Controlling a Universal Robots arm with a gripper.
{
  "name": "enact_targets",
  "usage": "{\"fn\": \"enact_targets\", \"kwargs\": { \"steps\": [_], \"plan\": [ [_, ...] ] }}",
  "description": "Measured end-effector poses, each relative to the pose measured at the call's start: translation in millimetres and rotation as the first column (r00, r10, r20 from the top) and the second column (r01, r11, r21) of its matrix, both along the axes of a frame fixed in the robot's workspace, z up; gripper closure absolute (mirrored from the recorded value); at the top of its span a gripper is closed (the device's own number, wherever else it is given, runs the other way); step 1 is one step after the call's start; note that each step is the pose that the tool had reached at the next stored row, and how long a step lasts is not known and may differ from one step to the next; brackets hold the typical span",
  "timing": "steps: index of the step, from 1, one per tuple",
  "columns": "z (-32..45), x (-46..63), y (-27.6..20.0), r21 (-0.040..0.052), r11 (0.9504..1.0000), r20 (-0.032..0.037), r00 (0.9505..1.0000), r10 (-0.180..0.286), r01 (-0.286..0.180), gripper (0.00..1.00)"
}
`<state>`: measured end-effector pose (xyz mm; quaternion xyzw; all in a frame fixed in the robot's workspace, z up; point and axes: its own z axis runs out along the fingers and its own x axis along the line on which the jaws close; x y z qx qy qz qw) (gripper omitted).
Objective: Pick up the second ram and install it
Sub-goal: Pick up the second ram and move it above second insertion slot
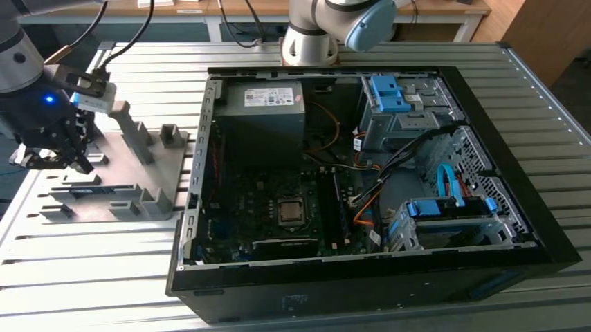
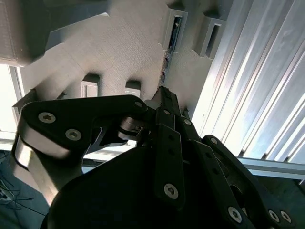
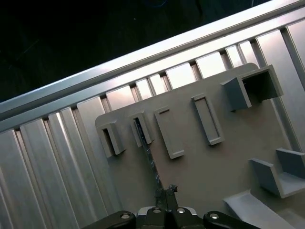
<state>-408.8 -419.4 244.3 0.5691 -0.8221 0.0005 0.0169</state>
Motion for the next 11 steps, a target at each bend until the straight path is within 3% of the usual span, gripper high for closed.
{"fn": "enact_targets", "kwargs": {
  "steps": [11],
  "plan": [
    [0.0, -0.1, 0.0, 0.0000, 0.9961, 0.0000, 0.9961, 0.088, -0.088, 0.90]
  ]
}}
